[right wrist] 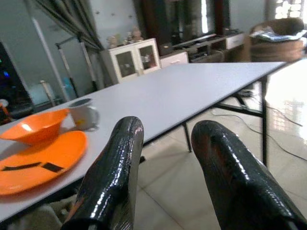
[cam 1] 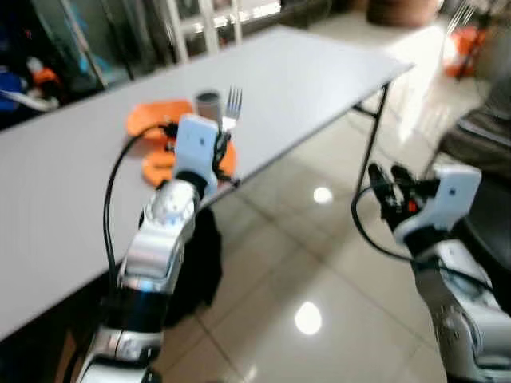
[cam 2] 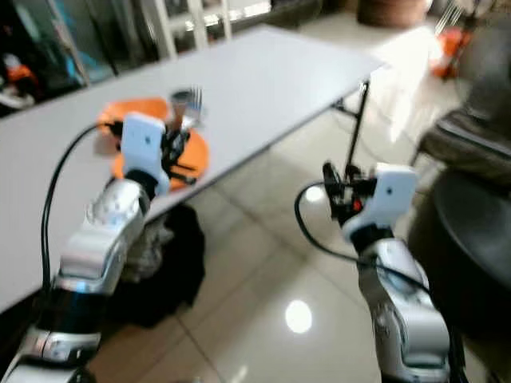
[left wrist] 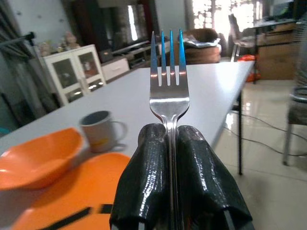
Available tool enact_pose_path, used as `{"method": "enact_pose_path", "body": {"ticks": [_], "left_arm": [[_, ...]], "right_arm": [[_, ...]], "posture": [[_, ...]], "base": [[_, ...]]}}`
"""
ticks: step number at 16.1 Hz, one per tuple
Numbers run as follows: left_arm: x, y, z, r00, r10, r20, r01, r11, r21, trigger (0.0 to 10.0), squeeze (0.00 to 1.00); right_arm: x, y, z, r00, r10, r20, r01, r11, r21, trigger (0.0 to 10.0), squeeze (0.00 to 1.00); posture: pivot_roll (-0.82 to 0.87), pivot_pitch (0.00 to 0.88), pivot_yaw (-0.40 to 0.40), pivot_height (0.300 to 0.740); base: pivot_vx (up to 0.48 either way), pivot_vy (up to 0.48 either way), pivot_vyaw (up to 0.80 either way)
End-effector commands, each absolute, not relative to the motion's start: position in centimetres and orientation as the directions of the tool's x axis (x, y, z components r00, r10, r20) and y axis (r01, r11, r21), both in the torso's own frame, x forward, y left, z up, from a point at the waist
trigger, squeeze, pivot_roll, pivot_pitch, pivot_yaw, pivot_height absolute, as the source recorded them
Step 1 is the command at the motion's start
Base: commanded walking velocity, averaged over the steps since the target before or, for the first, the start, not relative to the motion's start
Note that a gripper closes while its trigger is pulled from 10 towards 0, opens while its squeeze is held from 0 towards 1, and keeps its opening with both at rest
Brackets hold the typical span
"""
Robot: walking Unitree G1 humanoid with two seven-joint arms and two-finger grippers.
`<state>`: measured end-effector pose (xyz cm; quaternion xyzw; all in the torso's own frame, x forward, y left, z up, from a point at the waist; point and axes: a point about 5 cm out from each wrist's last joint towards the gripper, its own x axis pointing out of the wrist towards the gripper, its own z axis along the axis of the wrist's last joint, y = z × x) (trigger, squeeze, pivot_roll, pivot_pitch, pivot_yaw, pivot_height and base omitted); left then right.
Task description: Setting the table
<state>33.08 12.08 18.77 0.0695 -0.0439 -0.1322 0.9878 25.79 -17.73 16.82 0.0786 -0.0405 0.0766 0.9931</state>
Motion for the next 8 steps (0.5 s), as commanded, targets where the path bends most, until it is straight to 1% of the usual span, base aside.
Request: {"method": "enact_pose_path", "body": {"ticks": [1, 3, 8], "left_arm": [[33.2, 13.2, 18.9, 0.971, -0.228, 0.068, 0.214, 0.963, 0.163, 10.0, 0.00], [33.3, 13.1, 18.8, 0.972, -0.227, 0.062, 0.214, 0.963, 0.160, 10.0, 0.00], [33.2, 13.3, 18.8, 0.973, -0.225, 0.058, 0.213, 0.964, 0.160, 10.0, 0.00]], "right_arm": [[26.0, -16.8, 16.9, 0.978, 0.188, 0.092, -0.201, 0.967, 0.154, 10.0, 0.00], [26.0, -16.2, 16.7, 0.971, 0.224, 0.085, -0.234, 0.960, 0.154, 10.0, 0.00], [26.2, -15.6, 16.6, 0.968, 0.236, 0.081, -0.245, 0.959, 0.143, 10.0, 0.00]], "posture": [[0.02, 0.000, 0.077, 0.740], [0.02, 0.000, 0.077, 0.740], [0.01, 0.000, 0.078, 0.740]], "base": [[0.394, 0.000, 0.00], [0.390, 0.000, 0.00], [0.392, 0.000, 0.00]]}}
